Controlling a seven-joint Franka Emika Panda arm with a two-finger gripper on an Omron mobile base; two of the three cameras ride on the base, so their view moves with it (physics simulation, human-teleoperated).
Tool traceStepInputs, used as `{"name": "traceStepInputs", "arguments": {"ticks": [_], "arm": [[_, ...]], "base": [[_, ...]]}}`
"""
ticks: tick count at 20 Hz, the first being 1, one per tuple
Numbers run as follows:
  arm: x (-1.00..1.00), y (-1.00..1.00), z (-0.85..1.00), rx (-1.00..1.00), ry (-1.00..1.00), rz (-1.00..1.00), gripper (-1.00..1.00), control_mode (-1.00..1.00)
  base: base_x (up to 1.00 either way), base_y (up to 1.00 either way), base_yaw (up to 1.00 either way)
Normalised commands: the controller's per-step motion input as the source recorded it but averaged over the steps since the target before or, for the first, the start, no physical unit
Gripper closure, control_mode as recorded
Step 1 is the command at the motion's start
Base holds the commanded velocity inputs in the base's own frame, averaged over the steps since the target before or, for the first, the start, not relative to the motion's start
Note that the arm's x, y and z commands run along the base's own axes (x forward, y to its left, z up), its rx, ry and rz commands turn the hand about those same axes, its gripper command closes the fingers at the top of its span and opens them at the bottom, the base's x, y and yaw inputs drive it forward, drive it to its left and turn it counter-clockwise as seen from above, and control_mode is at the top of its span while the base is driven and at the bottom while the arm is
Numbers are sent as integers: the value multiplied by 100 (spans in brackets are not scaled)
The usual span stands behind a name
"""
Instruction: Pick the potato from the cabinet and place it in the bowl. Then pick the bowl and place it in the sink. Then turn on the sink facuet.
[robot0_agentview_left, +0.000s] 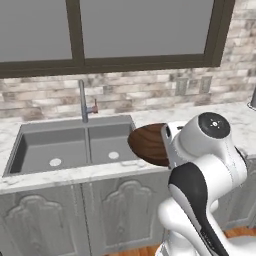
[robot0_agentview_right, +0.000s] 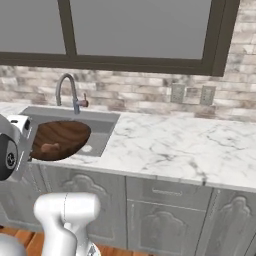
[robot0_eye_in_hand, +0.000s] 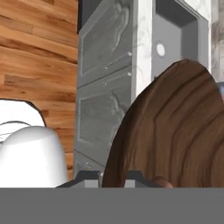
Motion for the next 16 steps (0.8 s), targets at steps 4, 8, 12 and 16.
{"name": "traceStepInputs", "arguments": {"ticks": [4, 8, 12, 16], "arm": [[0, 0, 0, 0, 0, 0, 100, 100], [0, 0, 0, 0, 0, 0, 100, 100], [0, 0, 0, 0, 0, 0, 100, 100], [0, 0, 0, 0, 0, 0, 100, 100]], "base": [[30, 40, -9], [25, 44, -7], [27, 49, -6], [48, 32, -8]]}}
